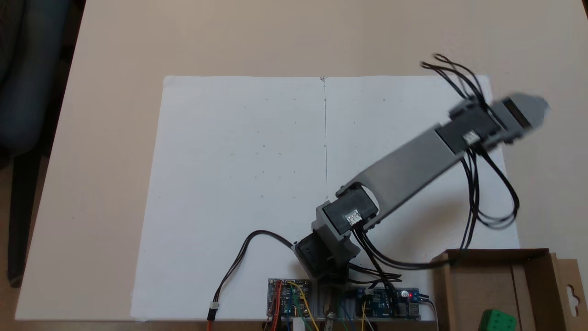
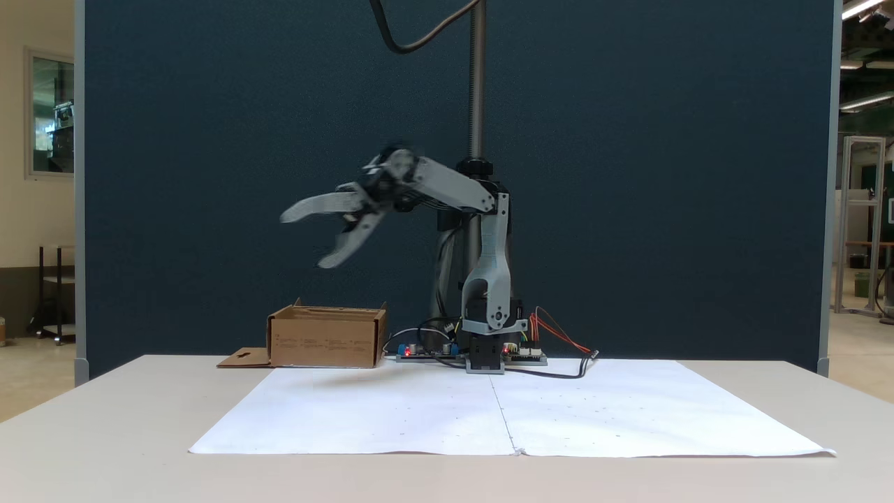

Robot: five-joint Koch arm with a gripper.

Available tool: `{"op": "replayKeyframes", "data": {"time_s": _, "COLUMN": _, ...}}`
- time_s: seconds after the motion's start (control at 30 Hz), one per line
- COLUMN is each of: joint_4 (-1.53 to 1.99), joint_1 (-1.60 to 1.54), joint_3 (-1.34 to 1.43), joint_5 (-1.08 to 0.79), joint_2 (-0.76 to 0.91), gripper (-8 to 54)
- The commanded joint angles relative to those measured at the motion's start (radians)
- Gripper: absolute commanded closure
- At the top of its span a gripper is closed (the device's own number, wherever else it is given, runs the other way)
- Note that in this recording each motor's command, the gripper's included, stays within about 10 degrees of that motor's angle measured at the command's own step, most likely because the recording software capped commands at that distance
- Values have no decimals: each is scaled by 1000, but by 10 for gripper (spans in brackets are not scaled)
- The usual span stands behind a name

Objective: Grasp a green dice and put it in the bin.

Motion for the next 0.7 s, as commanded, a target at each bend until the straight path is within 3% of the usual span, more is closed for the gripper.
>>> {"op": "replayKeyframes", "data": {"time_s": 0.0, "joint_4": -54, "joint_1": -129, "joint_3": -54, "joint_5": 63, "joint_2": 46, "gripper": 11}}
{"op": "replayKeyframes", "data": {"time_s": 0.43, "joint_4": -236, "joint_1": -695, "joint_3": 58, "joint_5": 61, "joint_2": 80, "gripper": 0}}
{"op": "replayKeyframes", "data": {"time_s": 0.67, "joint_4": -535, "joint_1": -853, "joint_3": 416, "joint_5": 9, "joint_2": 258, "gripper": 0}}
